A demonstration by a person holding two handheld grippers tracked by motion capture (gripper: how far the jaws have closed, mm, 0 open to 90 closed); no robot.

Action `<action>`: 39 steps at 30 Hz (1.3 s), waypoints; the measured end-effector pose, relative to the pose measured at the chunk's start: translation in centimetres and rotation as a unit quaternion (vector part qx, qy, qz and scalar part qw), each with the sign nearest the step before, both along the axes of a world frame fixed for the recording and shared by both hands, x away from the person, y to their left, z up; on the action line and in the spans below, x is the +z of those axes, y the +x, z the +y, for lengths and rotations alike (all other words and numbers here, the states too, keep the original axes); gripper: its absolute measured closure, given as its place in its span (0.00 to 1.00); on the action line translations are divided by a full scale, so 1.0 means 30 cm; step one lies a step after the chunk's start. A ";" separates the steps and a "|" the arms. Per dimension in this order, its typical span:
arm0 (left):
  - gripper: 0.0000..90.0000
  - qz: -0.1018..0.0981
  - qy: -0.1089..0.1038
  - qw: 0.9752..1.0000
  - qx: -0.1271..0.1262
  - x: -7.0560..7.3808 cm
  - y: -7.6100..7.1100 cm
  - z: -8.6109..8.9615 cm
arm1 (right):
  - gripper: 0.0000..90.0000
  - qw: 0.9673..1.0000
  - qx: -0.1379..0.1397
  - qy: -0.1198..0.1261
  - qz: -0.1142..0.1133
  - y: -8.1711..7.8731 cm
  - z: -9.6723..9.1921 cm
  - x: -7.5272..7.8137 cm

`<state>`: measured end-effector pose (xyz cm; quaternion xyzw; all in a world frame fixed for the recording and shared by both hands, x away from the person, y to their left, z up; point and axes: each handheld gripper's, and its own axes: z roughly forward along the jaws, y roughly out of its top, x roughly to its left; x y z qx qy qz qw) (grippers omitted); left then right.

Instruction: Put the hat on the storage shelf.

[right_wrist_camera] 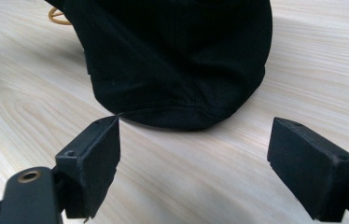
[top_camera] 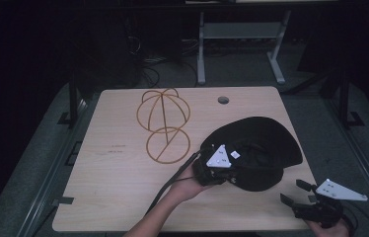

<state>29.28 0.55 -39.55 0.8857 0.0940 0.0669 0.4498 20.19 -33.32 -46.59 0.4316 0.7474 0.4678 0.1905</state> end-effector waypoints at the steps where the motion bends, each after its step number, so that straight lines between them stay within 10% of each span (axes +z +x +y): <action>1: 0.93 0.002 -0.005 1.000 0.001 0.003 -0.001 0.005 | 0.18 1.000 0.001 0.000 0.002 0.004 0.004 0.000; 24: 0.94 0.032 -0.056 0.998 -0.007 0.011 0.005 0.077 | 0.22 0.999 0.022 0.042 0.024 0.175 0.040 0.003; 39: 0.94 0.034 -0.058 0.998 -0.010 0.001 0.007 0.084 | 0.71 0.992 0.073 0.088 0.051 0.213 0.056 -0.023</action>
